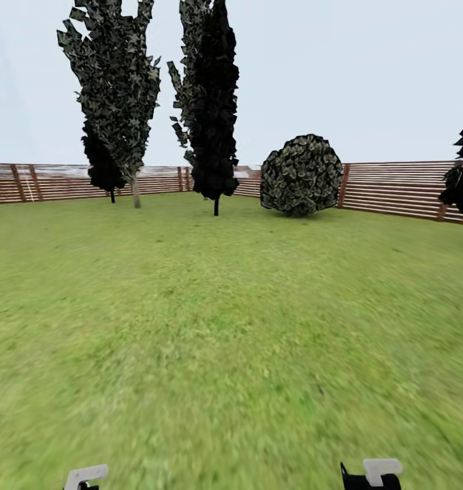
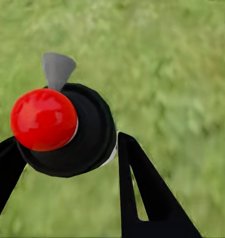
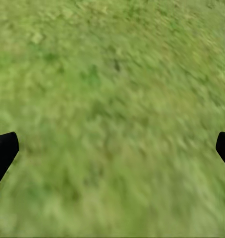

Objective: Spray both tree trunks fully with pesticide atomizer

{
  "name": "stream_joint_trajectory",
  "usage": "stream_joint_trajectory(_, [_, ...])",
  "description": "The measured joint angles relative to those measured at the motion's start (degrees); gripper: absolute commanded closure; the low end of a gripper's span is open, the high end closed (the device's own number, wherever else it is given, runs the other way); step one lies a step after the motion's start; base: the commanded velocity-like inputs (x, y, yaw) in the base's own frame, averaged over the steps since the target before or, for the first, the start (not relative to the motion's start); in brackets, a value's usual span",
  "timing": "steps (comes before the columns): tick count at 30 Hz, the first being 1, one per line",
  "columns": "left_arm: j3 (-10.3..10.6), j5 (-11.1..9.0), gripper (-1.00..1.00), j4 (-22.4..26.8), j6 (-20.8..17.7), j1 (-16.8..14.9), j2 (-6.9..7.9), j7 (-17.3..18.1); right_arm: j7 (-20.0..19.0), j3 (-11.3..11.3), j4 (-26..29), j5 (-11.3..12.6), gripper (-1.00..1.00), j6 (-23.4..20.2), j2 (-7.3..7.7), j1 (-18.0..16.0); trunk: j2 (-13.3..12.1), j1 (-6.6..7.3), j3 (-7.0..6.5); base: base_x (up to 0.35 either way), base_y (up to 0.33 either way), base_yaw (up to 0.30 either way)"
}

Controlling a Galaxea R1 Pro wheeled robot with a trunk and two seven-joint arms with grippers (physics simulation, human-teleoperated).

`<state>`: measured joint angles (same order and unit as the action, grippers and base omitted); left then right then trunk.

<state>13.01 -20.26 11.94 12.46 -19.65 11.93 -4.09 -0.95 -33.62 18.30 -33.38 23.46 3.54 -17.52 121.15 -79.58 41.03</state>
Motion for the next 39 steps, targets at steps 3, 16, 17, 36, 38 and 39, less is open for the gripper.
stream_joint_trajectory(3, [-0.1, -0.1, 1.00, -0.4, 0.1, 0.0, 0.01, 0.0, 0.0, 0.0, 0.0, 0.0, -1.00, 0.0, 0.00, 0.0, 0.0, 0.00, 0.00, 0.159, 0.296, 0.279])
stream_joint_trajectory(16, [-1.6, 0.0, 1.00, -0.4, 0.1, 0.0, 0.01, 0.0, 0.0, 0.0, 0.0, 0.0, -1.00, 0.0, 0.00, 0.0, 0.0, 0.00, 0.00, 0.162, 0.296, 0.279])
stream_joint_trajectory(17, [-1.6, 0.0, 1.00, -0.4, 0.1, 0.0, 0.01, 0.0, 0.0, 0.0, 0.0, 0.0, -1.00, 0.0, 0.00, 0.0, 0.0, 0.00, 0.00, 0.167, 0.296, 0.279])
stream_joint_trajectory(36, [-1.6, 0.0, 1.00, -0.5, 0.1, 0.0, 0.01, 0.0, 0.0, 0.0, 0.0, 0.0, -1.00, 0.0, -0.08, 0.0, 0.0, 0.00, 0.00, 0.188, 0.296, 0.279])
stream_joint_trajectory(38, [-1.6, 0.0, 1.00, -0.5, 0.1, 0.0, 0.01, 0.0, 0.0, 0.0, 0.0, 0.0, -1.00, 0.0, -0.04, 0.0, 0.0, 0.00, 0.00, 0.202, 0.296, 0.279])
stream_joint_trajectory(39, [-1.6, 0.0, 1.00, -0.5, 0.1, 0.0, 0.01, 0.0, 0.0, 0.0, 0.0, 0.0, -1.00, 0.0, -0.04, 0.0, 0.0, 0.00, 0.00, 0.202, 0.296, 0.279])
